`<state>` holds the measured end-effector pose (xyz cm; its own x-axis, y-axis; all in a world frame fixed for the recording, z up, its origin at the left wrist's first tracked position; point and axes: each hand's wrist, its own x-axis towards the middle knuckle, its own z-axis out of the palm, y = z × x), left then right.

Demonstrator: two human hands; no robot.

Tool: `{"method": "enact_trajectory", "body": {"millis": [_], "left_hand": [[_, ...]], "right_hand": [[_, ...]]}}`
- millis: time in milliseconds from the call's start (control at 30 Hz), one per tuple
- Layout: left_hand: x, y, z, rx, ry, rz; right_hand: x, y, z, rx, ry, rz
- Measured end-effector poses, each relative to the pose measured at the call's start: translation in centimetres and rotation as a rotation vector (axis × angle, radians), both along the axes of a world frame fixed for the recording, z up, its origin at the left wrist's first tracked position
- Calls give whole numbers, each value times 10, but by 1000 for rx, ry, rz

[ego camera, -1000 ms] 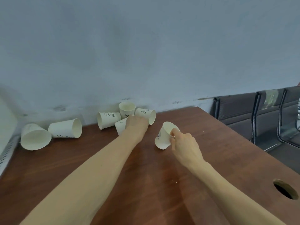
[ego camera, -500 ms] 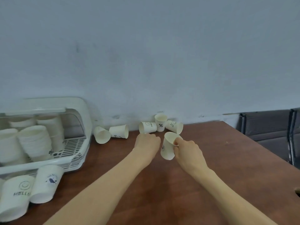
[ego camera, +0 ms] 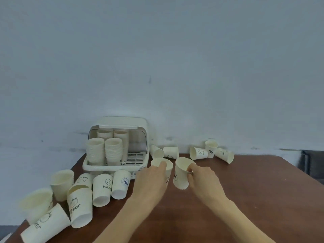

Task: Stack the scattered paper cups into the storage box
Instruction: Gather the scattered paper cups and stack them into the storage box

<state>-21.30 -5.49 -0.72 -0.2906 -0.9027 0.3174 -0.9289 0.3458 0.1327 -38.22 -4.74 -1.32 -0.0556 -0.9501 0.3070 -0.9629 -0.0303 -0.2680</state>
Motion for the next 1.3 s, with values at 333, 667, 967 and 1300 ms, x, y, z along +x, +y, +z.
{"method": "enact_trajectory", "body": {"millis": [333,667,967,1300], "left_hand": [[76,-2,-15,-90,259,110],[134,-49,-1,-224,493,292],[174,-73,-7,-246,577,390],[209,-106,16,-267,546,439]], "right_hand": [[69,-9,-6,-69,21,106],[132,-69,5,-241,-50,210],[211,-166,46,-417,-40,276],[240,-202,12,-144,217,239]]}}
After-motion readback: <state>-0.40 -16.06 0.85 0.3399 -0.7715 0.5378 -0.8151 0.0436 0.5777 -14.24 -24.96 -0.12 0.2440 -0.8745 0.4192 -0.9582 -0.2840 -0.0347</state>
